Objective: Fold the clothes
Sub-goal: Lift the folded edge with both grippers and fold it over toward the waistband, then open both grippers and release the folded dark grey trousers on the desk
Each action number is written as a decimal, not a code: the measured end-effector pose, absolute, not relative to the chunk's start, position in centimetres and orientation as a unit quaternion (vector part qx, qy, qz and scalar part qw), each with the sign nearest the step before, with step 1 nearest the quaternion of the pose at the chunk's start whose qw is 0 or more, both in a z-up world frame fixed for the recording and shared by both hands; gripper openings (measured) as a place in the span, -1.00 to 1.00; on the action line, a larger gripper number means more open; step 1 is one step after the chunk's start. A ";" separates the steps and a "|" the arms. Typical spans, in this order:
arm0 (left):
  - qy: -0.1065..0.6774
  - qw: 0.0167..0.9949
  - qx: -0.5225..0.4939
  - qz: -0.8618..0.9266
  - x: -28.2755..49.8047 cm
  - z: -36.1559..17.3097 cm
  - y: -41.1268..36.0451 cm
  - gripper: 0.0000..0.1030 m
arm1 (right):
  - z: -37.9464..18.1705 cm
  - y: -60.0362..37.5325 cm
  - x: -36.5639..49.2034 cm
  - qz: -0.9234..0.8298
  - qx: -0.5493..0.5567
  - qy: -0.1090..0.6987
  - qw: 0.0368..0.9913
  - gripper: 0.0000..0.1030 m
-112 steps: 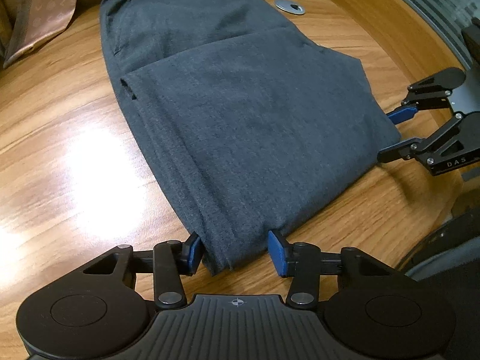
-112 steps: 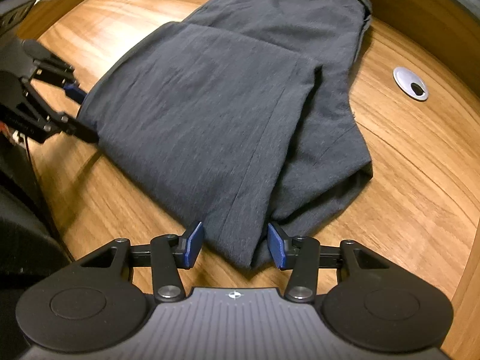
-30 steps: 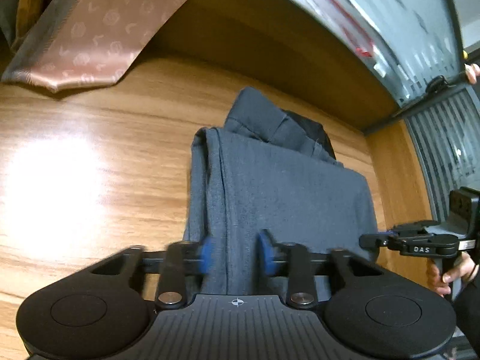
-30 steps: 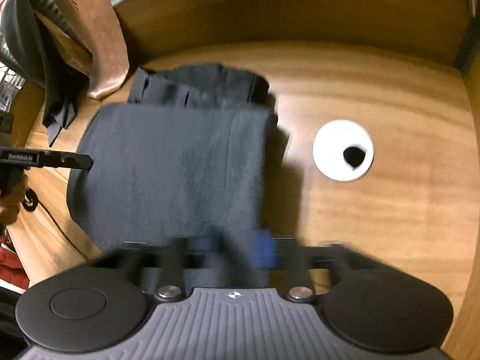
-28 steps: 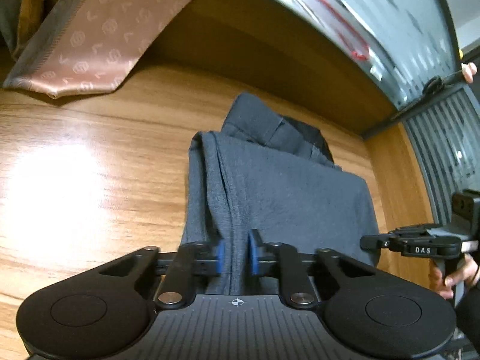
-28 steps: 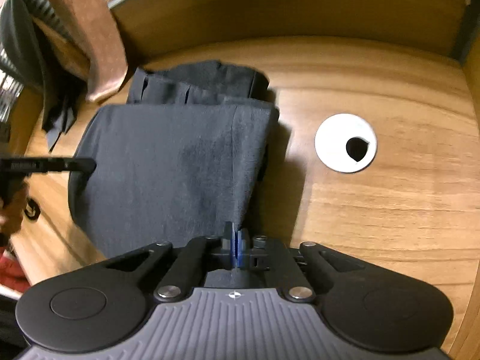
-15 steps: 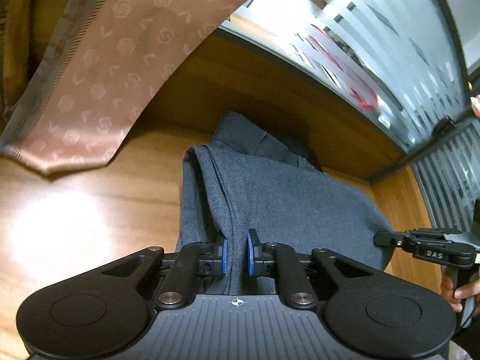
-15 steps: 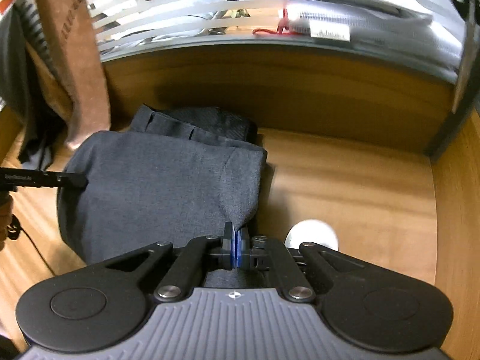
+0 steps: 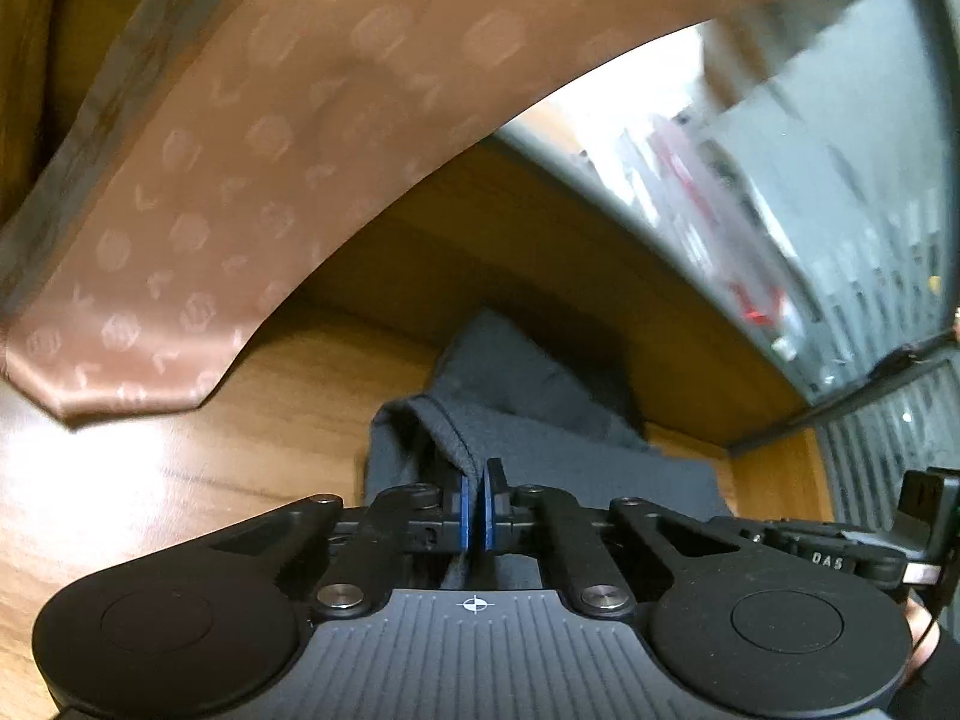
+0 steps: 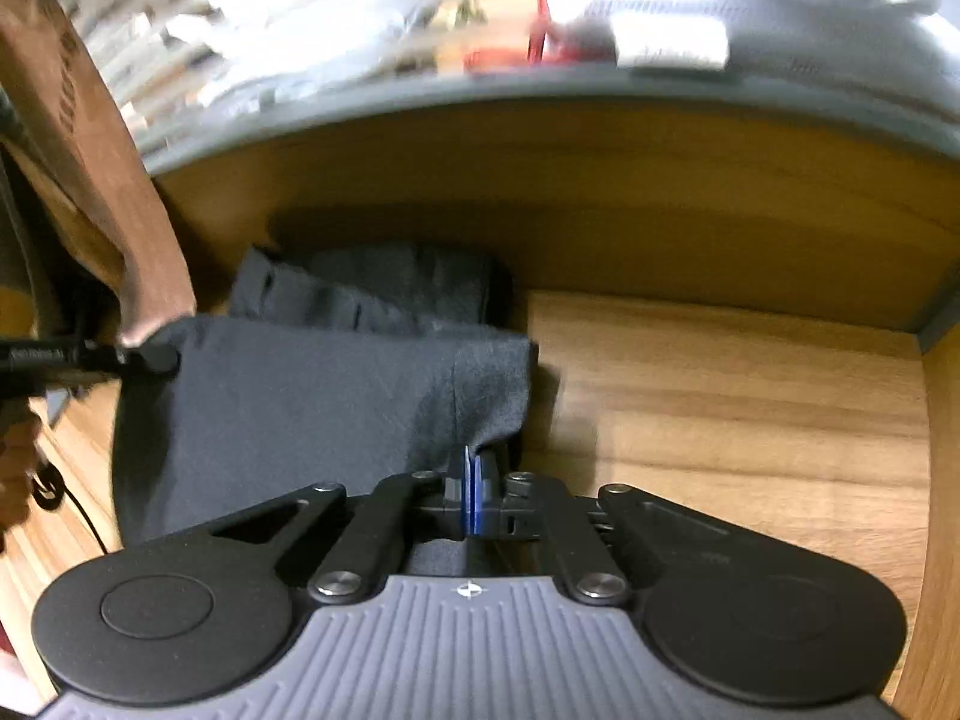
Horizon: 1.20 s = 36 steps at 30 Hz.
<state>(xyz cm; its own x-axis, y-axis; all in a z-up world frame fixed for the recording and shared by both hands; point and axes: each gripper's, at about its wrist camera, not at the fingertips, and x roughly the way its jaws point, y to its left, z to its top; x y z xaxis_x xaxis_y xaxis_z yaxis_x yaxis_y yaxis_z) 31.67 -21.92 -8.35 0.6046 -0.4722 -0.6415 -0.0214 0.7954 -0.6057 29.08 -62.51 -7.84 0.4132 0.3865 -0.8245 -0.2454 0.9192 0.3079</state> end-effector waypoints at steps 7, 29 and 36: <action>0.384 0.869 -0.275 -0.146 33.2 -6.1 -22.0 -0.88 | -4.7 -63.7 29.6 0.175 0.075 0.459 0.868 -0.99; 0.424 0.876 -0.203 -0.112 31.7 -5.2 -22.3 -0.34 | -6.1 -60.5 29.8 0.177 -0.033 0.486 0.855 -0.31; 0.455 0.866 -0.160 -0.129 32.0 -7.4 -25.5 -0.28 | -5.4 -56.4 29.6 0.216 -0.042 0.487 0.845 -0.18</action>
